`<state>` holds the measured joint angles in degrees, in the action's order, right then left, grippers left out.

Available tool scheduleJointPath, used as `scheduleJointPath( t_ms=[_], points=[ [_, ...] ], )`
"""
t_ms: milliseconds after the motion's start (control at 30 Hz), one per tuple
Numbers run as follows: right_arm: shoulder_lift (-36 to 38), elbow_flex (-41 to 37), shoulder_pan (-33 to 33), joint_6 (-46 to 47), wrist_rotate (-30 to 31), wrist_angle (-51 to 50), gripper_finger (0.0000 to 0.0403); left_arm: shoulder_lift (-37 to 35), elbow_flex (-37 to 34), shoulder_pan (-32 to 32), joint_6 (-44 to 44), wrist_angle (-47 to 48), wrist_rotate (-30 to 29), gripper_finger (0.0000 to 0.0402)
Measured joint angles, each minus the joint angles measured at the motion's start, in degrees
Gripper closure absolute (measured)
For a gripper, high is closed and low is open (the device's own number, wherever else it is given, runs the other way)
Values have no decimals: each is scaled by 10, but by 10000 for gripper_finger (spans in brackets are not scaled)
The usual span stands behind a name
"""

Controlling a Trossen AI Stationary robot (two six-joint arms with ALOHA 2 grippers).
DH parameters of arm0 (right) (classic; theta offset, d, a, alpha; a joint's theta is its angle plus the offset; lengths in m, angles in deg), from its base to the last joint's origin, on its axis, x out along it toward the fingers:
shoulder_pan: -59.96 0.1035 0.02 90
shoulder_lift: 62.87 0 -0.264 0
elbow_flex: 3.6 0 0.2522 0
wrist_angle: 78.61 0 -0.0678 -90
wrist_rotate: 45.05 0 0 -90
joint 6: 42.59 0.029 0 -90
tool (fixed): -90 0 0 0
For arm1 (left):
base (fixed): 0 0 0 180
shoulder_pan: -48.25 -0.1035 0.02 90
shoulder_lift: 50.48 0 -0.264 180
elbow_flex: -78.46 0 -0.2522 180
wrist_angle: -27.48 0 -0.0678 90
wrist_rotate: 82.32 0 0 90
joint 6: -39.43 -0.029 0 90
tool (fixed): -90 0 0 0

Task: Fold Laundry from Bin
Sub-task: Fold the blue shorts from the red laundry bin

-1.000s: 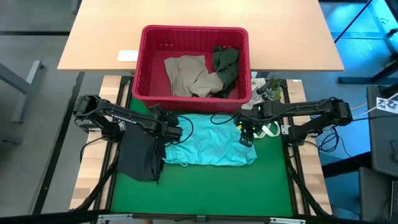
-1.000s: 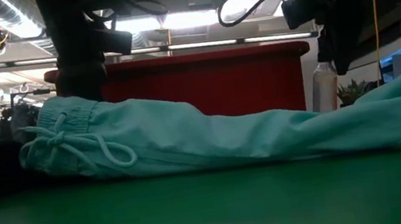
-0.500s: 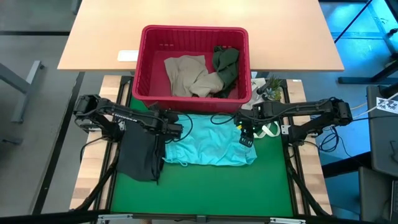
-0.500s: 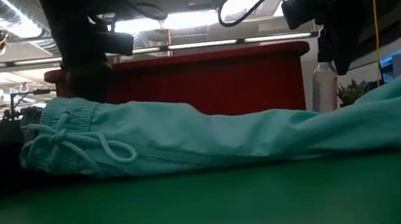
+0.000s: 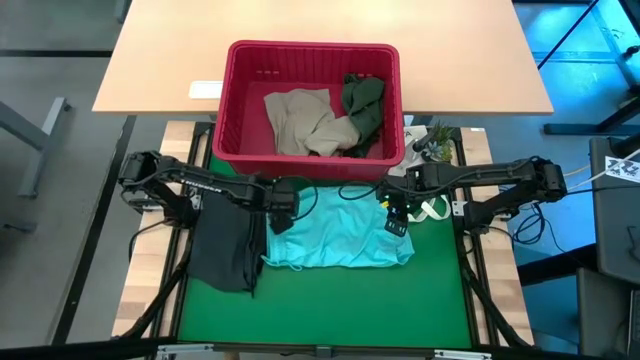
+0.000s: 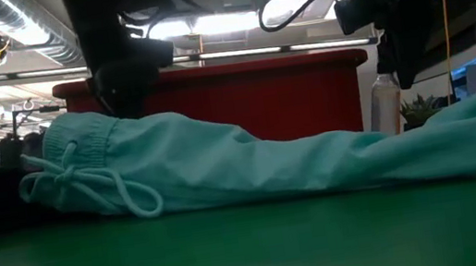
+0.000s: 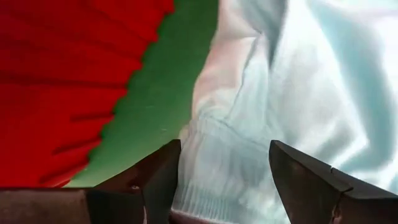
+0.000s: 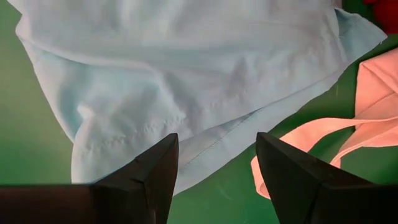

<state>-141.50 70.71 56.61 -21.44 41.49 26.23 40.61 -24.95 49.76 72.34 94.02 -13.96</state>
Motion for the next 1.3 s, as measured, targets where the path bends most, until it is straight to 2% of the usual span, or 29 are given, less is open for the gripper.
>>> scheduleJointPath(
  t_ms=[300,533,667,800,967,1067,1200,1300],
  points=[
    [0,0,0,0,0,0,187,-61,0,-46,-24,10,-1,165],
    [0,0,0,44,-23,-2,187,-125,0,-41,-11,4,-2,165],
    [0,0,24,86,-43,-1,187,-134,0,-6,0,-27,18,166],
    [0,0,83,132,-37,4,187,-129,0,43,0,-79,30,166],
    [0,0,167,212,65,17,187,-117,1,104,-4,-155,26,166],
    [0,0,204,259,95,20,187,-99,1,136,-5,-190,22,166],
    [0,-8,244,313,98,34,187,-66,1,171,-4,-222,16,166],
    [0,-43,271,349,74,102,187,-36,1,190,-4,-234,14,166]
  ],
)
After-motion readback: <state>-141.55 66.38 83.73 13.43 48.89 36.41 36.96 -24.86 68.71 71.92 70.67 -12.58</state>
